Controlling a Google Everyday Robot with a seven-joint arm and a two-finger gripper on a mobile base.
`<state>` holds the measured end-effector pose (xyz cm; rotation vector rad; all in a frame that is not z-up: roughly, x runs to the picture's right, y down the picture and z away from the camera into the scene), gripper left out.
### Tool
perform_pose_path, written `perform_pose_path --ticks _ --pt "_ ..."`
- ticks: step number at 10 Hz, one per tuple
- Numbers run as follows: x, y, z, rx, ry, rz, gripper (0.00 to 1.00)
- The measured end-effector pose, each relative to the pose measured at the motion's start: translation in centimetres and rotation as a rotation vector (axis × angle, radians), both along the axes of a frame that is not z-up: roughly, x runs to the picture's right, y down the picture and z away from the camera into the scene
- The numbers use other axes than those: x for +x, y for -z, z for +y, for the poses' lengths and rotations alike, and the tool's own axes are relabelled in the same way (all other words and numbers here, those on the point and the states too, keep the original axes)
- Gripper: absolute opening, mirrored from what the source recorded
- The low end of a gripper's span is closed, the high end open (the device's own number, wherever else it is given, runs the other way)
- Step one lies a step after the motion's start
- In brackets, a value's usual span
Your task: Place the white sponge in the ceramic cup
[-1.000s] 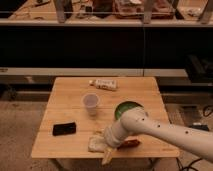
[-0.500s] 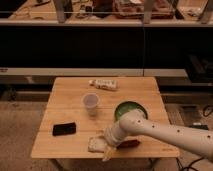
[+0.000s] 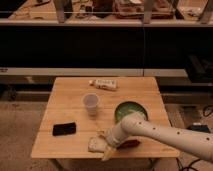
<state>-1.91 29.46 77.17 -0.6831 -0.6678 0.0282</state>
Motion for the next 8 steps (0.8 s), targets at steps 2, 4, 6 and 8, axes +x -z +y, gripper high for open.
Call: perform_pose_path --ticks 2,4,6,8 --pt "0.3 -0.2 0.1 0.001 -0.006 0.001 0.45" --pt "0.4 -0.2 0.4 -0.006 -0.012 -0.003 0.22" --pt "0.1 0.3 0.3 -0.014 -0.020 -0.019 0.05" --pt "-0.5 1.8 -2.2 0.009 -0.058 -0.059 0.00"
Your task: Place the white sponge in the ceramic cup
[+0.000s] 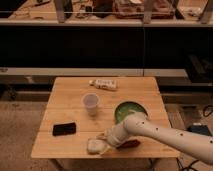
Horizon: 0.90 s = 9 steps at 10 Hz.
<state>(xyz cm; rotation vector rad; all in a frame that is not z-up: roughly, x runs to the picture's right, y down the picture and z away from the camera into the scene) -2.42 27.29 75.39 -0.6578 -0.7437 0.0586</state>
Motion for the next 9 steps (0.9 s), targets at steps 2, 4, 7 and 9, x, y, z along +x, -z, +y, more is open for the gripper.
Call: perform_pose_path --ticks 2,4,7,9 --pt "-0.4 1.1 -3.0 0.030 -0.019 -0.033 0.00" --pt "-0.6 1.5 -7.5 0.077 -0.039 -0.057 0.00" --pt "-1.1 0.2 -14.2 0.120 -0.074 -0.053 0.00" --pt "-1.5 -0.8 -18.8 0.135 -0.103 -0.051 0.00"
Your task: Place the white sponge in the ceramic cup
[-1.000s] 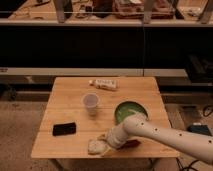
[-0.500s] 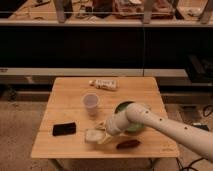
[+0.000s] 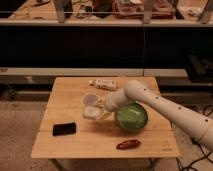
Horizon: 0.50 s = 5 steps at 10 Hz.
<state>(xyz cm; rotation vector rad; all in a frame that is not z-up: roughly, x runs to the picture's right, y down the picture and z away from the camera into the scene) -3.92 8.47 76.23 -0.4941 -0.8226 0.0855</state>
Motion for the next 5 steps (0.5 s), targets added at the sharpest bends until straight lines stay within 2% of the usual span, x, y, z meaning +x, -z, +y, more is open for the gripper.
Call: perform_pose_path --ticks 3,4,5 --pt "1.1 -0.6 -6.1 0.019 -0.032 0.009 0.00" --pt "1.2 -0.7 -7.4 0.016 -0.033 0.011 0.00" --pt "0.6 -0.9 -7.8 0.006 -0.026 0.007 0.00"
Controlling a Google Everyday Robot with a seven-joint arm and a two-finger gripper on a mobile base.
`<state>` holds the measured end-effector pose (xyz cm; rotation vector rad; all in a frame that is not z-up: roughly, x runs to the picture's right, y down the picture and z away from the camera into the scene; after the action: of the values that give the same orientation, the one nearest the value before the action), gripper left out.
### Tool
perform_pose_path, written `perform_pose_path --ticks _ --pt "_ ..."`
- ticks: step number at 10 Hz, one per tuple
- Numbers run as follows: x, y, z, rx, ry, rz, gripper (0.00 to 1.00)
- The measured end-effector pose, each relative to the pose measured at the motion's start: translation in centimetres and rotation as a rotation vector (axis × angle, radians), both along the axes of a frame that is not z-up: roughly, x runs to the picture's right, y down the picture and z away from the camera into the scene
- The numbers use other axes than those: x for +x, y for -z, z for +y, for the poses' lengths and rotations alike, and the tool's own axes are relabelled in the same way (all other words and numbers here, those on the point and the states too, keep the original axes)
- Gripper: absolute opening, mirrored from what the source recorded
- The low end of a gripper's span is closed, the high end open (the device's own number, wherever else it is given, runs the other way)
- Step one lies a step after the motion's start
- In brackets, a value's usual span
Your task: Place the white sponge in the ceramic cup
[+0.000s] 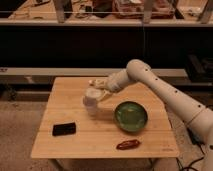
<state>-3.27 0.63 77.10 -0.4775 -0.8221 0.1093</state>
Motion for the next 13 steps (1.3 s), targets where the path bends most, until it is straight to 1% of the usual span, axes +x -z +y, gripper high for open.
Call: perform_pose_path --ticks 2,3,4,7,11,12,13 --pt "-1.9 -0.3 0.6 -0.036 0.018 -0.015 0.00" --pt "-3.4 -0.7 1.4 -0.054 0.042 -0.023 0.00" --pt "-4.0 -0.9 1.7 -0.059 0.056 -0.023 0.00" --pt "-4.6 -2.3 2.2 -0.066 0.088 0.000 0.00" --pt "-4.5 -2.6 1.6 -0.050 0.106 0.019 0.00" --pt "-4.3 -2.7 1.7 -0.049 0.114 0.023 0.02" --pt "-4.1 -2.8 2.0 -0.053 0.126 0.021 0.14"
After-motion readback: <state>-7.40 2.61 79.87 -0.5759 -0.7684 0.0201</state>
